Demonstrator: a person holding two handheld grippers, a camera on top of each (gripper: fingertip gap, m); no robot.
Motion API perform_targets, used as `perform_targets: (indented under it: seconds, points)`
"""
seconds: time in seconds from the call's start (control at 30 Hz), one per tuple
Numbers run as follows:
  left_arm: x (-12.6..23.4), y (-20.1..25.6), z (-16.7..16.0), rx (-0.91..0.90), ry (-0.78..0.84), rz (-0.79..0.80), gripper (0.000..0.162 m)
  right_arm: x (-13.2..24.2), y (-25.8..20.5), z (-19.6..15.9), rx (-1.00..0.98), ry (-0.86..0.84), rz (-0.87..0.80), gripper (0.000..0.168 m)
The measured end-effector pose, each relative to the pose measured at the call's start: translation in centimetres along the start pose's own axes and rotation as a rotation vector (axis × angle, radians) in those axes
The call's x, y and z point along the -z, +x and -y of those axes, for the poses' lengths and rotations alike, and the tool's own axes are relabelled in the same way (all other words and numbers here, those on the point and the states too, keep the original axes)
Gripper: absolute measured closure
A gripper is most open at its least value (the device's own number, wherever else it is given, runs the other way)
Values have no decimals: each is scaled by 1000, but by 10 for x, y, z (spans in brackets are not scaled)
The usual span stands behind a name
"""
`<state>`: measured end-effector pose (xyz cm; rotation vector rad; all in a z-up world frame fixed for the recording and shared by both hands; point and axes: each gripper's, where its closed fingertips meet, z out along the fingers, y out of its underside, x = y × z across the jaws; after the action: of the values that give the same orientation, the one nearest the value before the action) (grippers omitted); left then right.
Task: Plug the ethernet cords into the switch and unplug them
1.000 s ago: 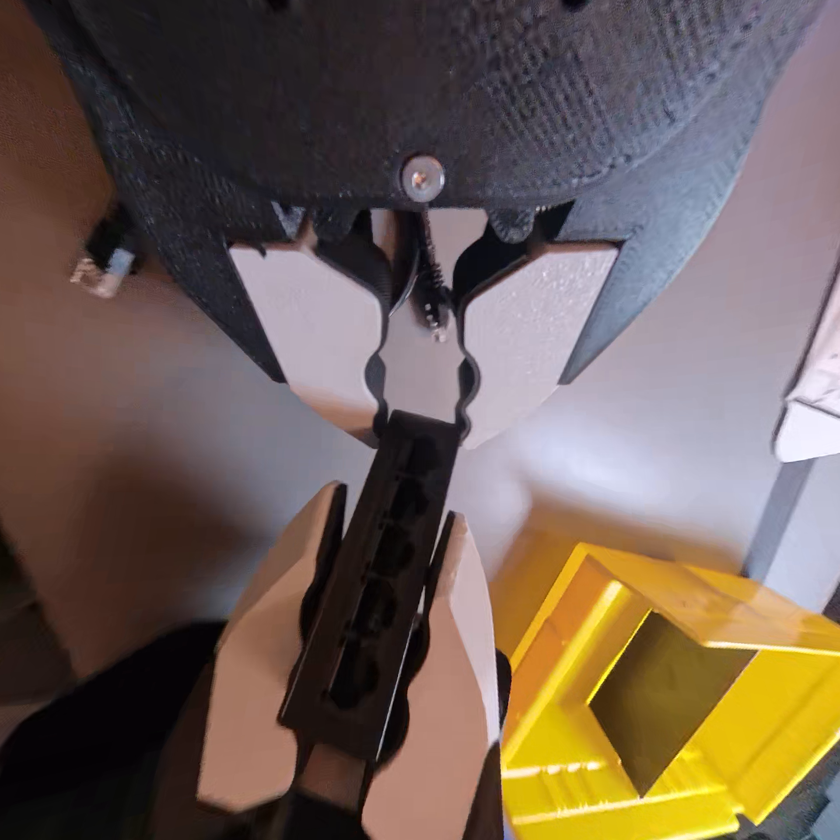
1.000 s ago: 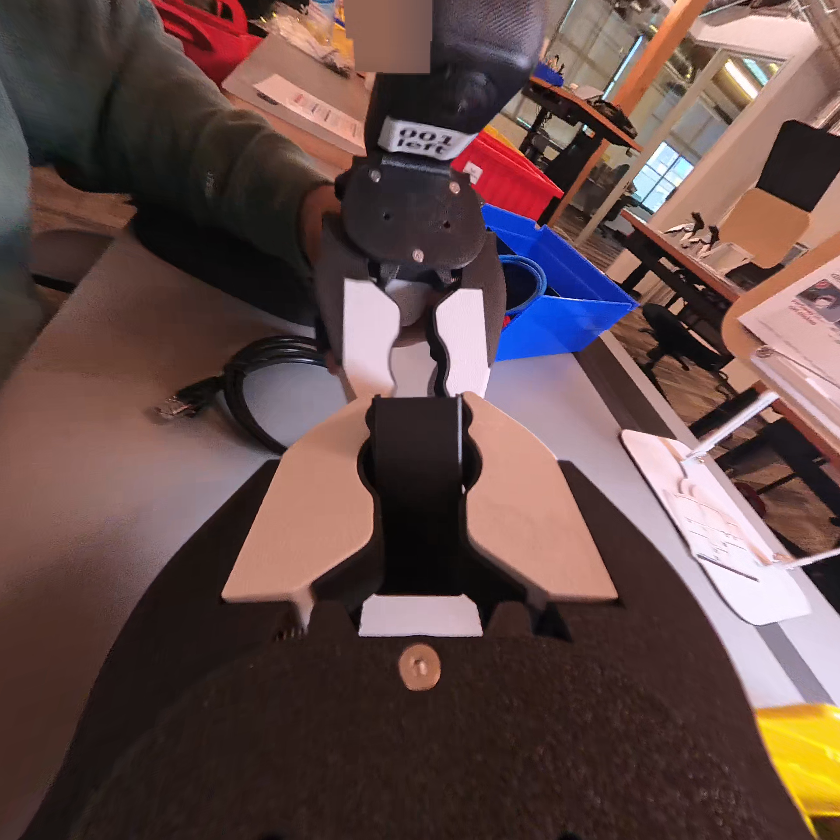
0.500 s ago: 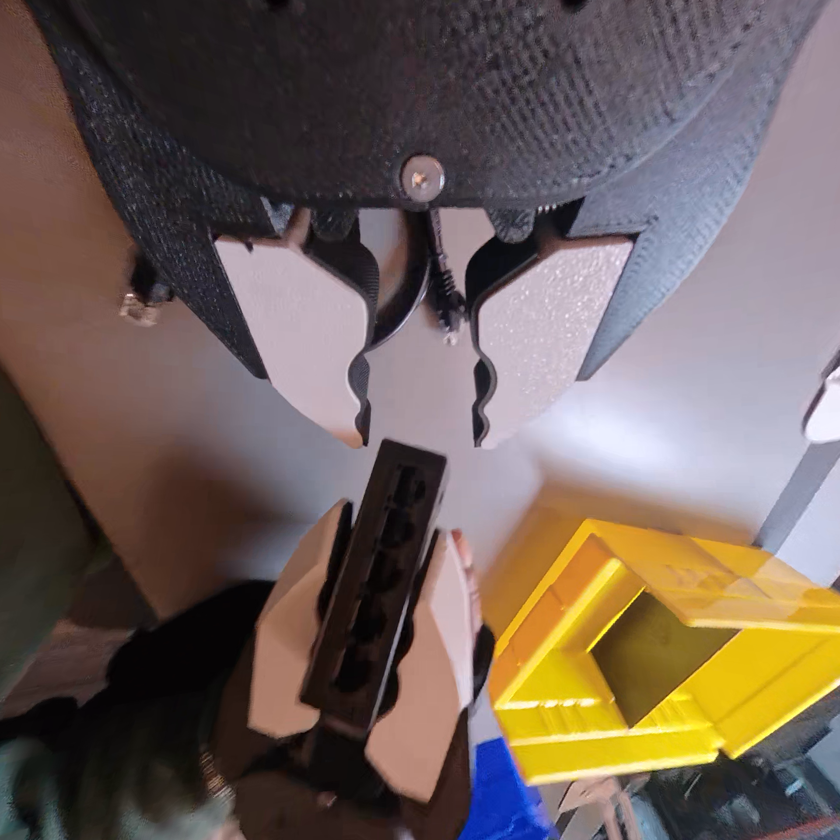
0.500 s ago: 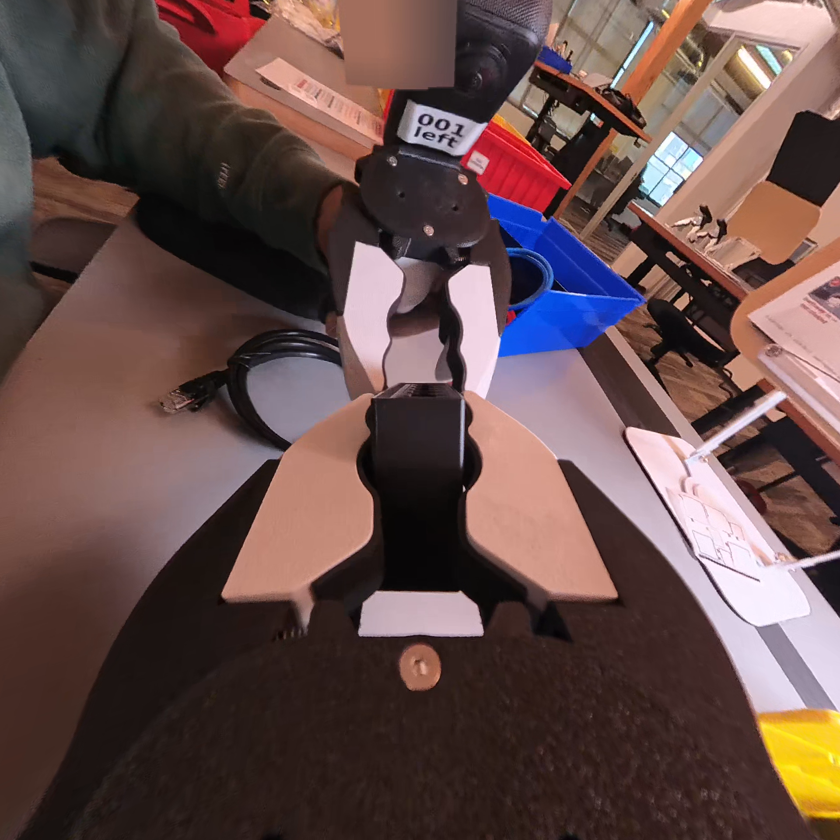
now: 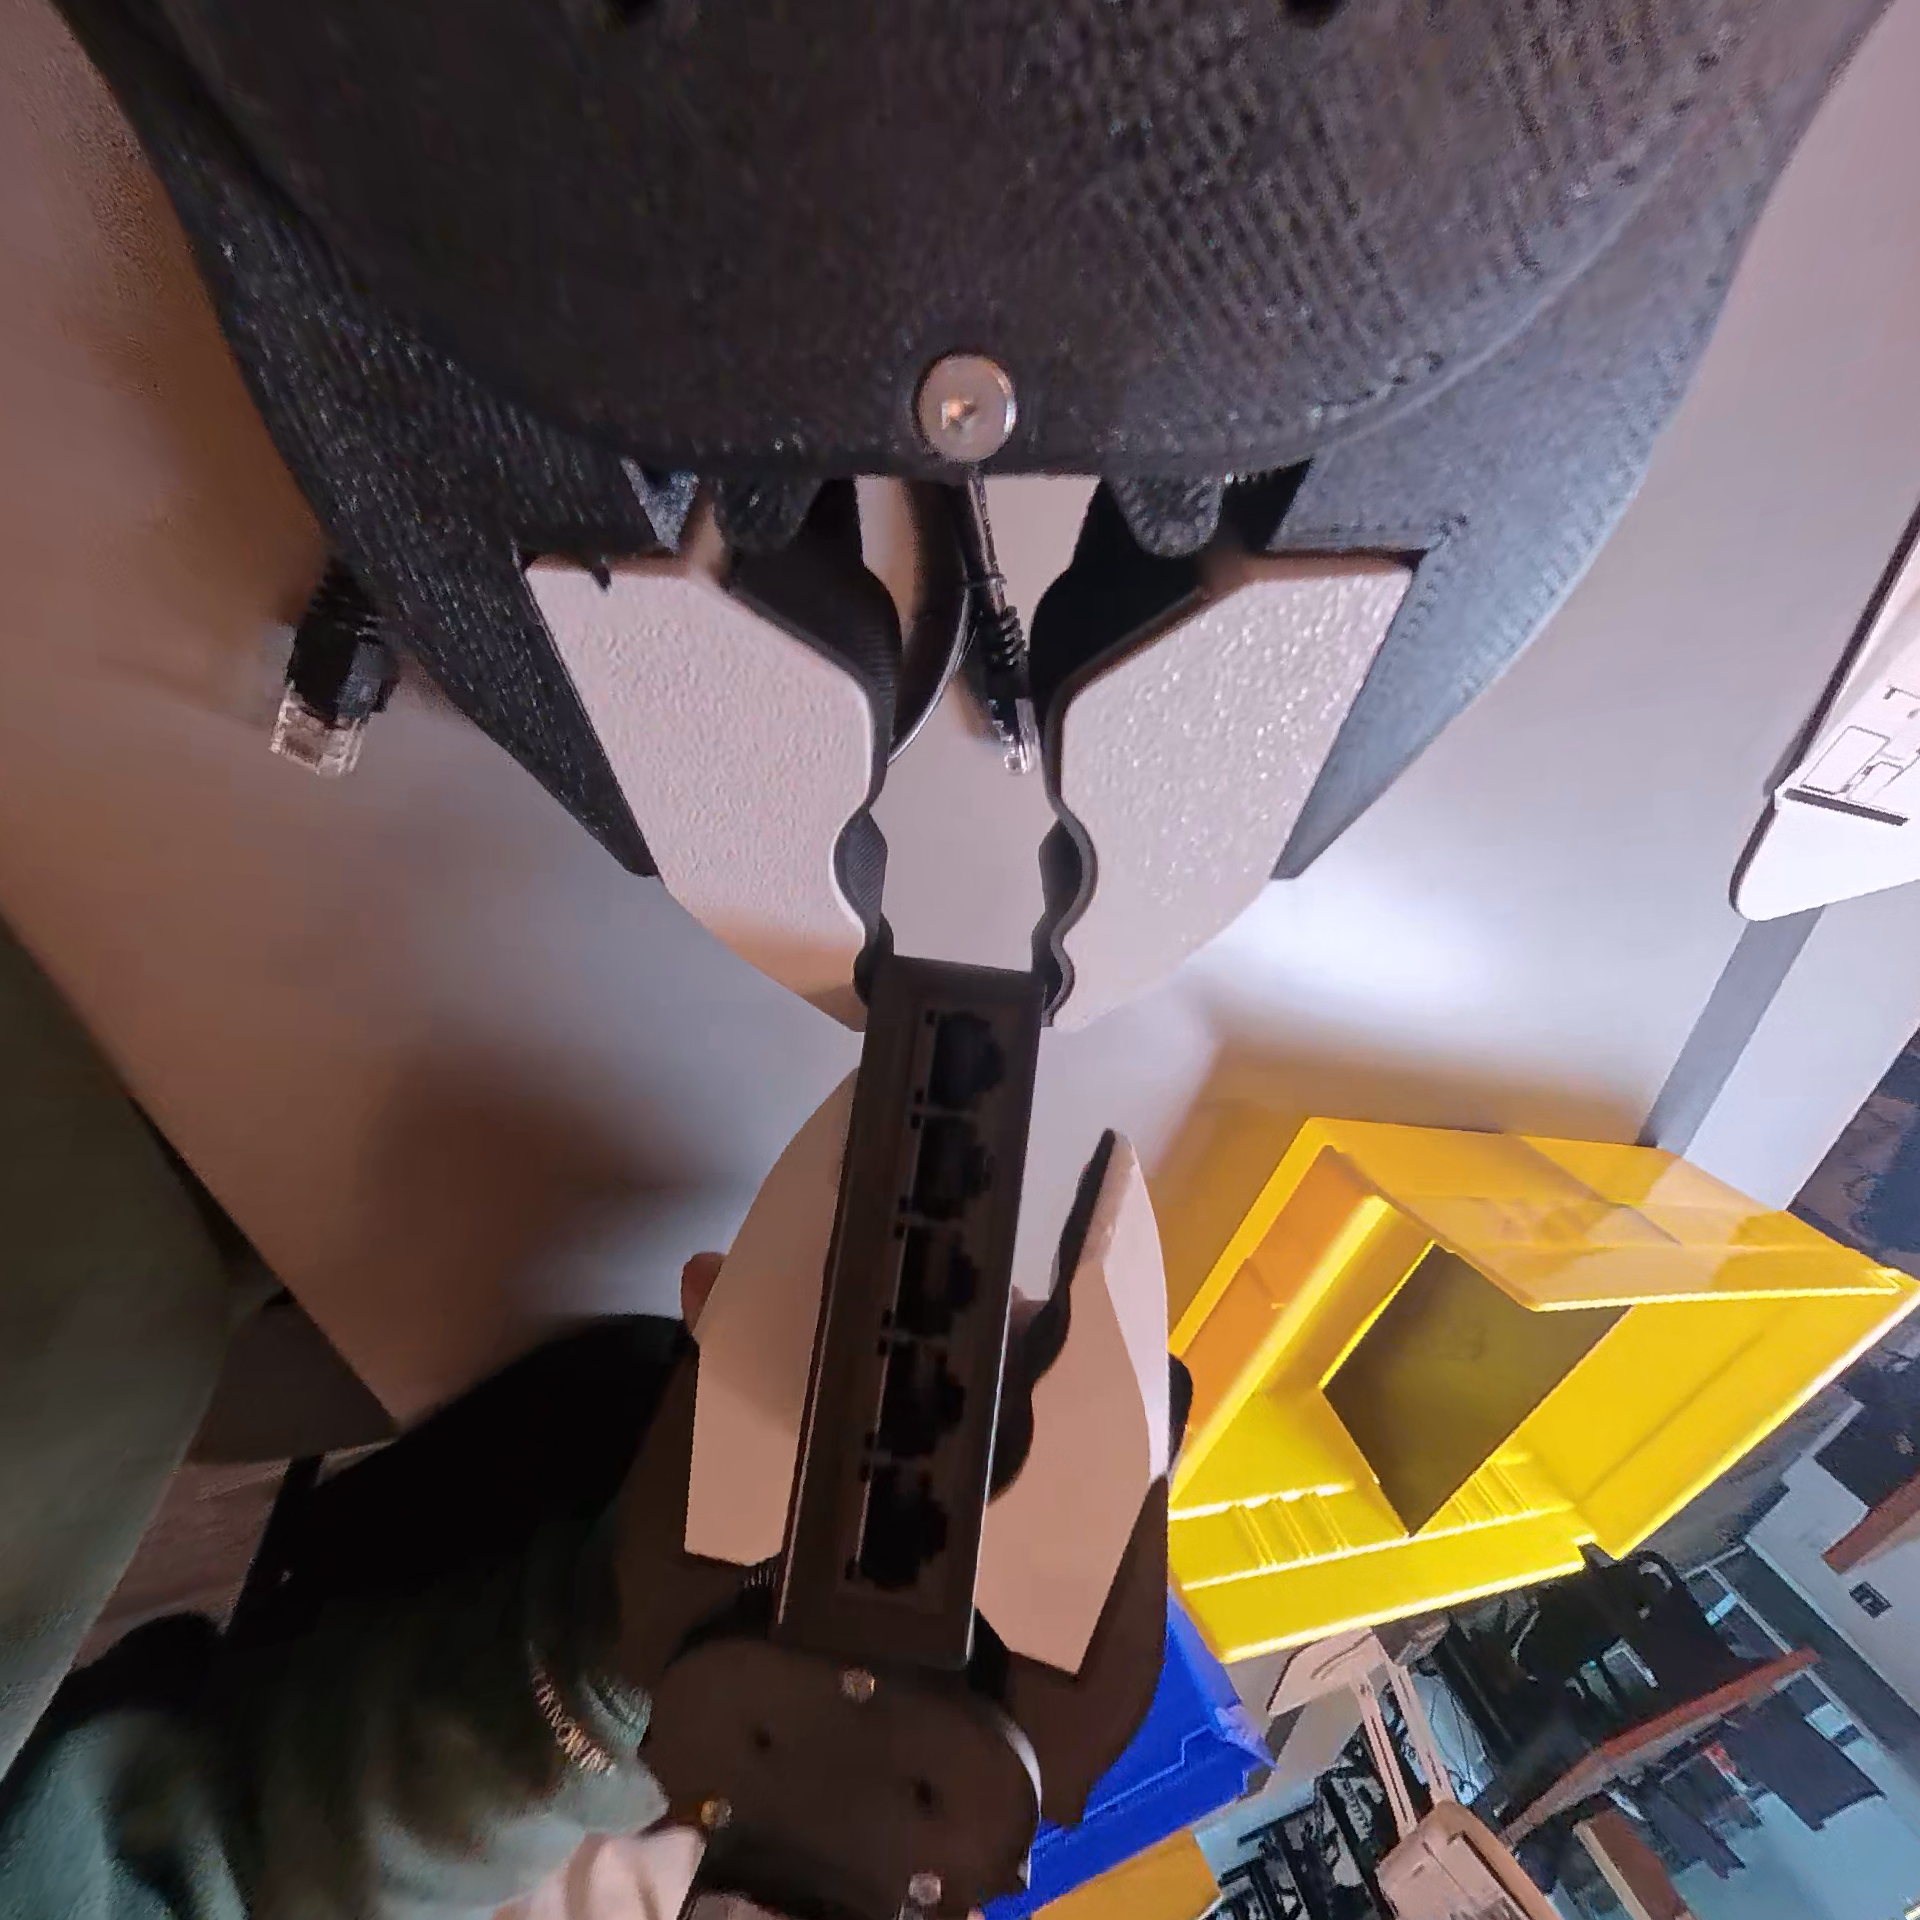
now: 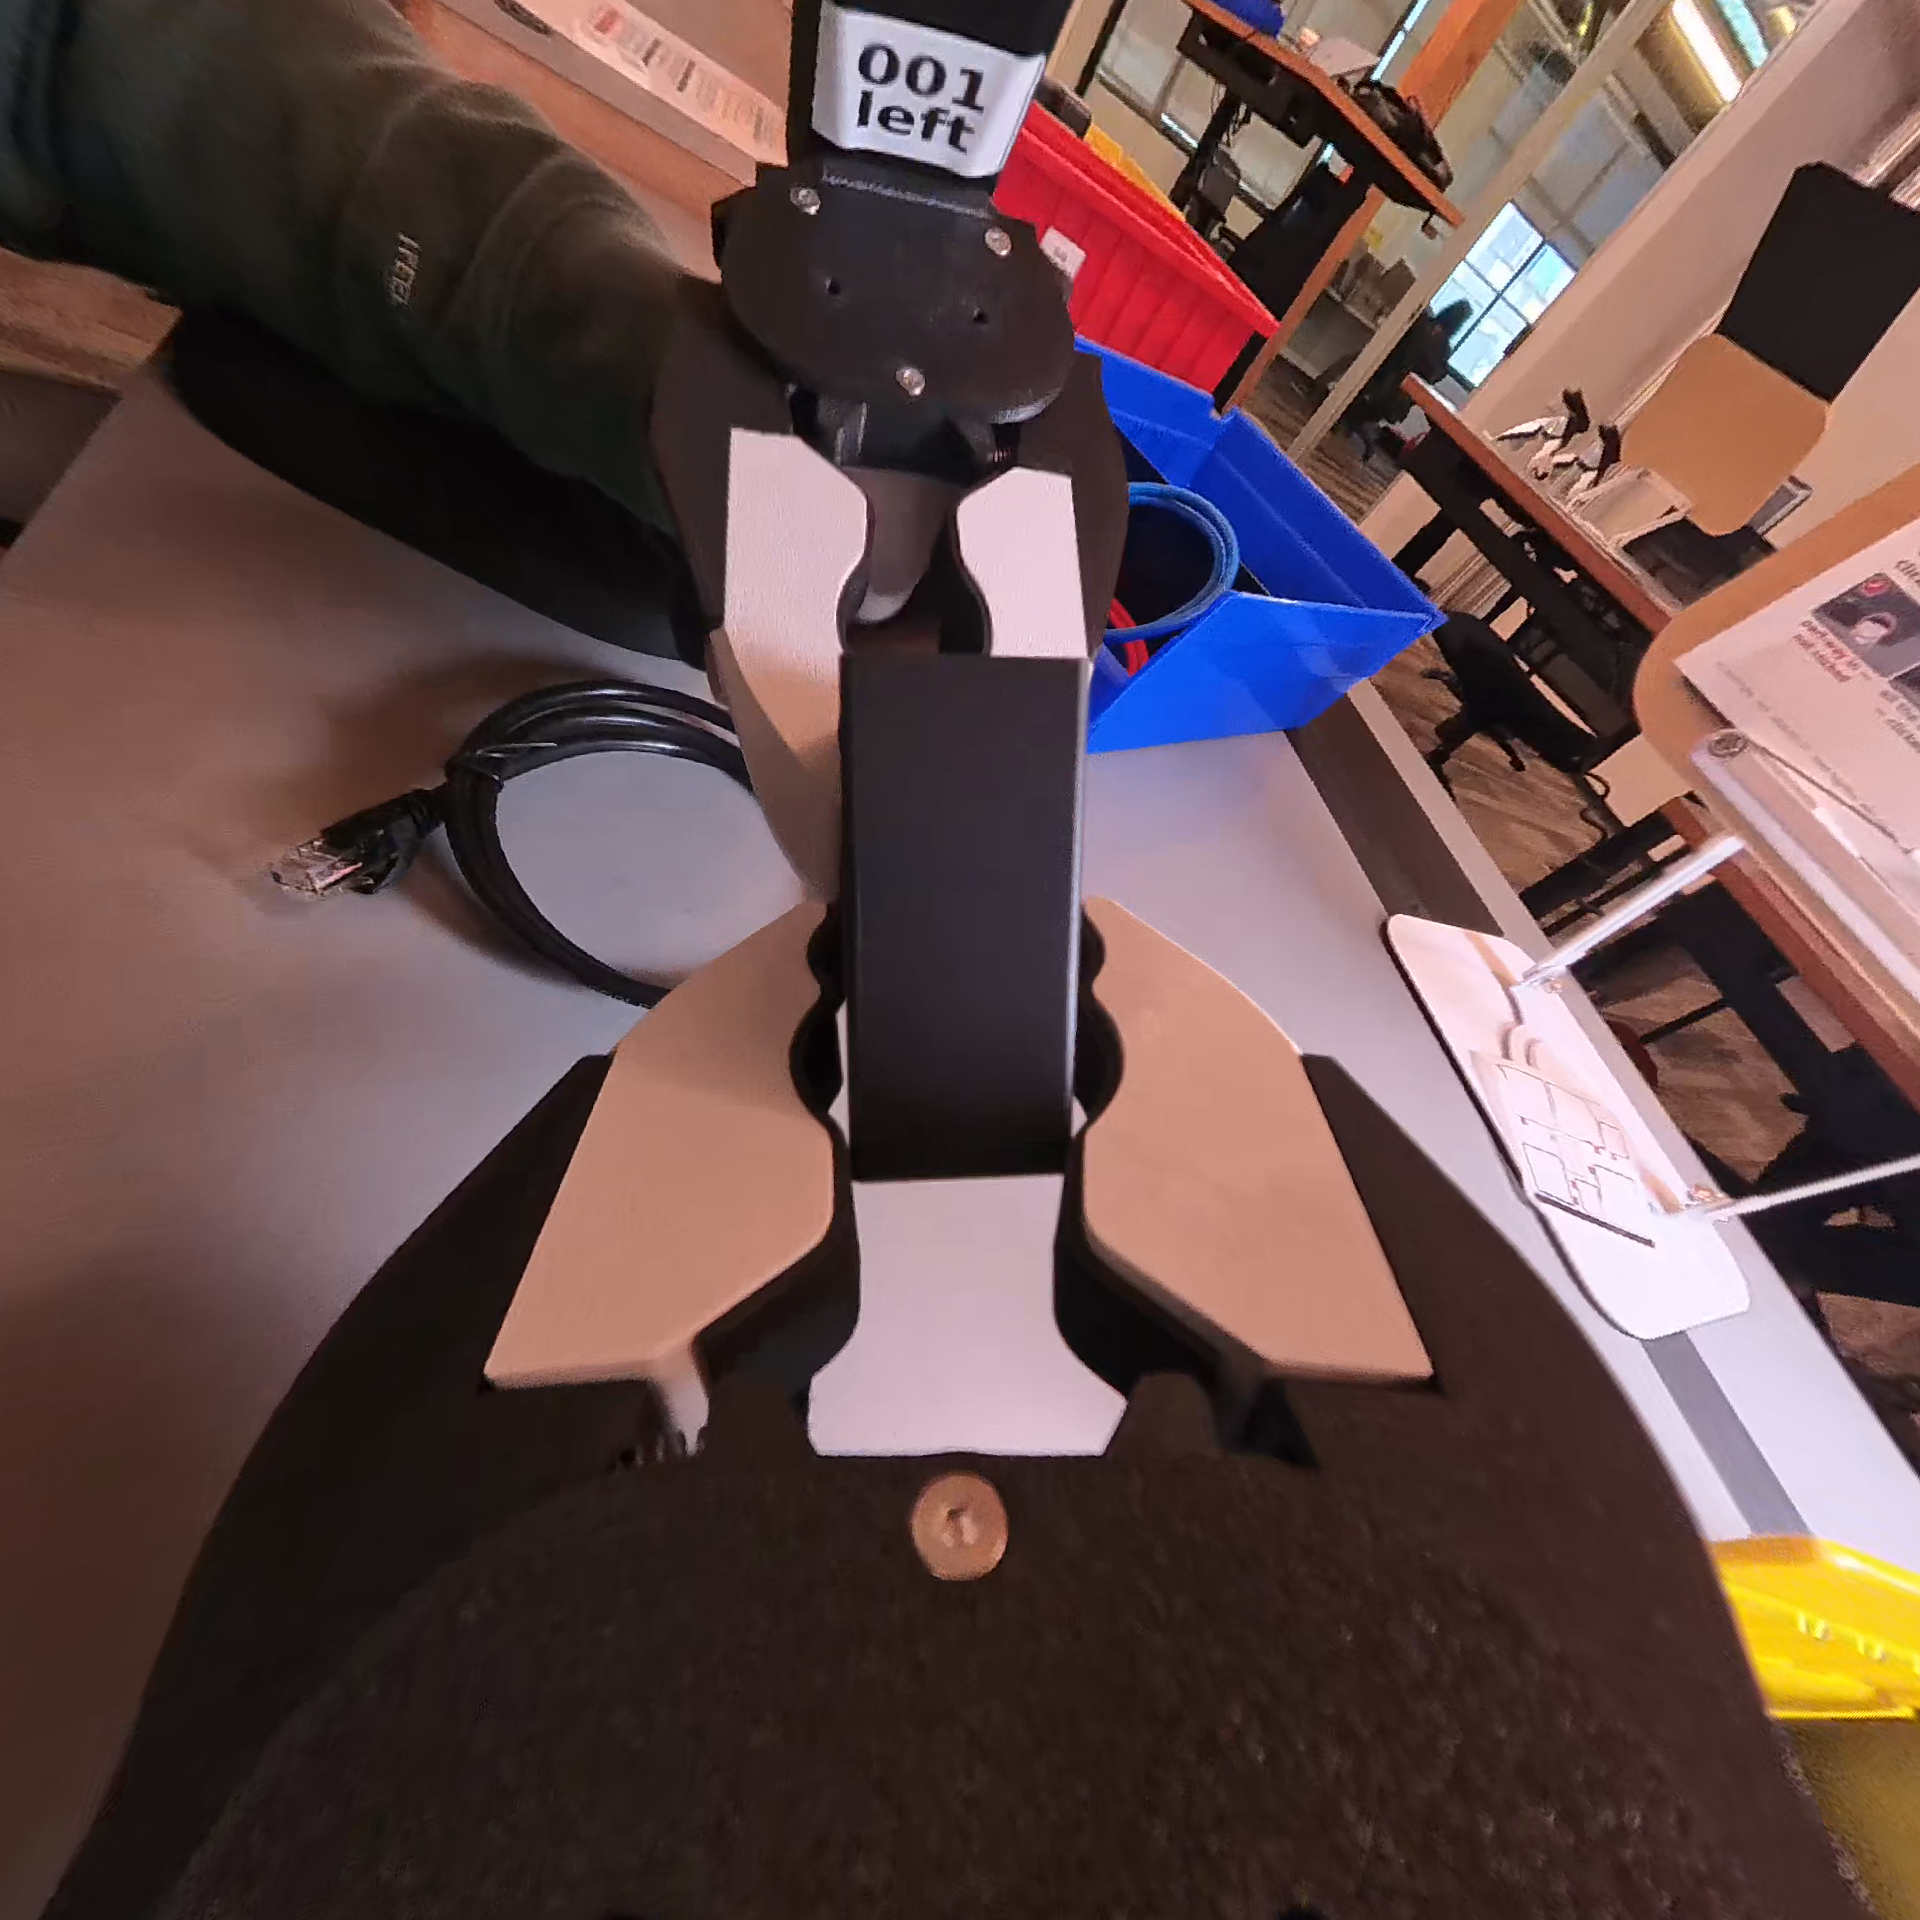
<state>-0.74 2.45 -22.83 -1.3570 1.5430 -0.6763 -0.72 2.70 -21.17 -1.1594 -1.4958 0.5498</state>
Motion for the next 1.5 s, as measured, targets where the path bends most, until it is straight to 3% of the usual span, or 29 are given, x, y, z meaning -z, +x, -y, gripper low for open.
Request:
perform_targets:
  seconds: [0.17,0.37,0.47,0.7,0.87,1.03,1.13,1.17,1.37,1.5]
  points:
    - [-4,3,-3,-5,-14,-3,136,1,0,1,4,-1,-6,126]
    - [-9,3,-3,-90,-73,35,135,-6,-11,-2,-27,-47,60,110]
    - [-14,9,1,-119,-92,40,136,-13,-20,-13,26,-131,69,115]
    - [-15,9,-1,-92,-89,28,135,-13,-19,-17,50,-143,51,116]
    - [6,-10,-13,61,-117,33,129,-7,-2,-25,28,-184,5,117]
    - [25,-11,-67,468,-323,-69,125,6,23,-44,6,-242,-63,117]
    - [16,-2,-97,588,-426,-101,123,6,25,-49,31,-268,-73,117]
    - [12,-4,-96,612,-403,-95,130,6,24,-51,46,-278,-74,117]
    - [12,-7,-96,768,-377,-108,138,6,21,-53,62,-290,-68,117]
    - [6,-6,-94,778,-391,-102,141,6,21,-55,60,-296,-63,116]
